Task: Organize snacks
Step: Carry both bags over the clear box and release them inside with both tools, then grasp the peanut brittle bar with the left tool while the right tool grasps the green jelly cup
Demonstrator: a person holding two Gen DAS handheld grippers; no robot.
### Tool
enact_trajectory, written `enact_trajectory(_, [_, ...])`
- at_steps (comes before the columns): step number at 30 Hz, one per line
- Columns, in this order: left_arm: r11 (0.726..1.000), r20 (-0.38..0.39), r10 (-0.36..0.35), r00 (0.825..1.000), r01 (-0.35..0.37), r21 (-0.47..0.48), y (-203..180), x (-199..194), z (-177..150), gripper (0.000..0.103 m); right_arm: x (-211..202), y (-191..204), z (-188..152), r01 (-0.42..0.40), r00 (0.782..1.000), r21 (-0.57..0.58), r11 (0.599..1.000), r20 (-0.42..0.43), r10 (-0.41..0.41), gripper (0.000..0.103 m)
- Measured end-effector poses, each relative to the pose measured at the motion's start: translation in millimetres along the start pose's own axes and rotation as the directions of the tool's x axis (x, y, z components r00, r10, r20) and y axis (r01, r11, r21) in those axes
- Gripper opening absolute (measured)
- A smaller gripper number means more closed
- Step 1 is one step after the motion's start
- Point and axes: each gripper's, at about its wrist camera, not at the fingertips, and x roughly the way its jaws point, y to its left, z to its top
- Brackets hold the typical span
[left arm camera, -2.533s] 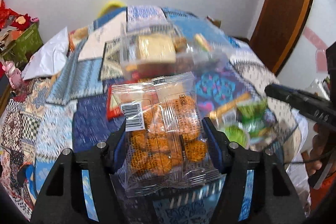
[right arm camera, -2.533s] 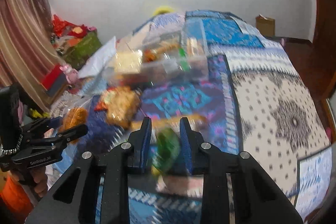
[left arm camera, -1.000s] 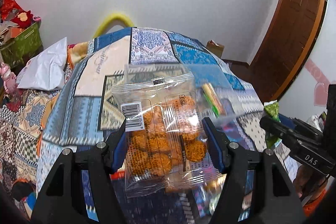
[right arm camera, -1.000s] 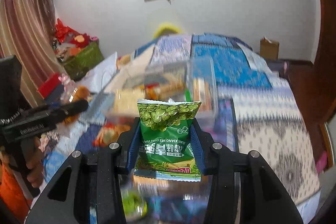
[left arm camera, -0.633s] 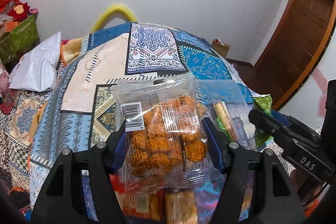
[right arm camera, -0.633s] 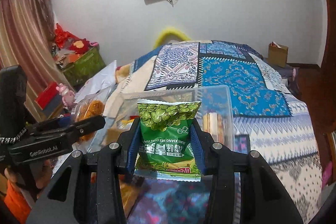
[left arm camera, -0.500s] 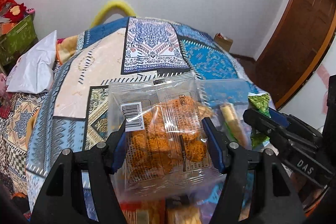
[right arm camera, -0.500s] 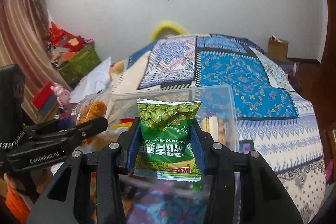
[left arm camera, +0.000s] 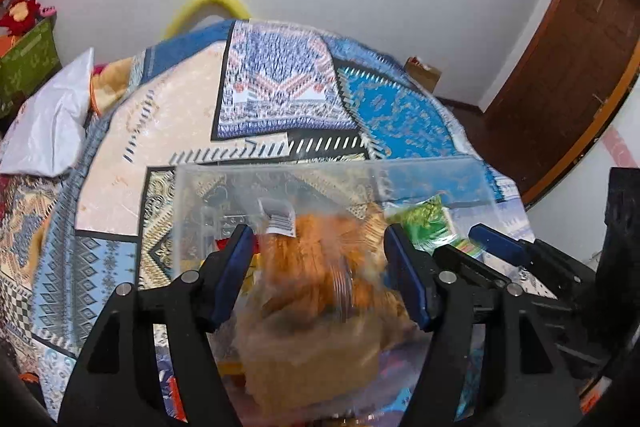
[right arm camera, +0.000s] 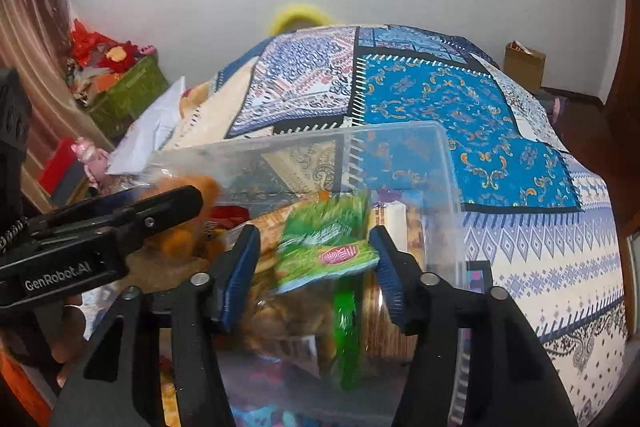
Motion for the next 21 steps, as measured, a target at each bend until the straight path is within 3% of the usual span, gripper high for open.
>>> enact_trajectory(7, [0.999,0.042,0.017,0.999,-0.018,0.033,-6,-59,-14,0.067,-60,12,-12,-0.024,0.997,-0.029,0.999,0.066,0.026,0.062])
enact_trajectory(13, [0.995,0.052,0.042,0.998,-0.047,0.084,-11,-105,-47,0.069,-113,31,-39,-0.025,0.993,-0.074,0.997,0.112,0.034,0.07])
enact_trajectory(21, [0.996,-0.011,0.046,0.999,-0.045,0.078,-3,-134,-106,0.069,-130,53,-101,-0.045,0.997,-0.083,0.995,0.061,0.051,0.071])
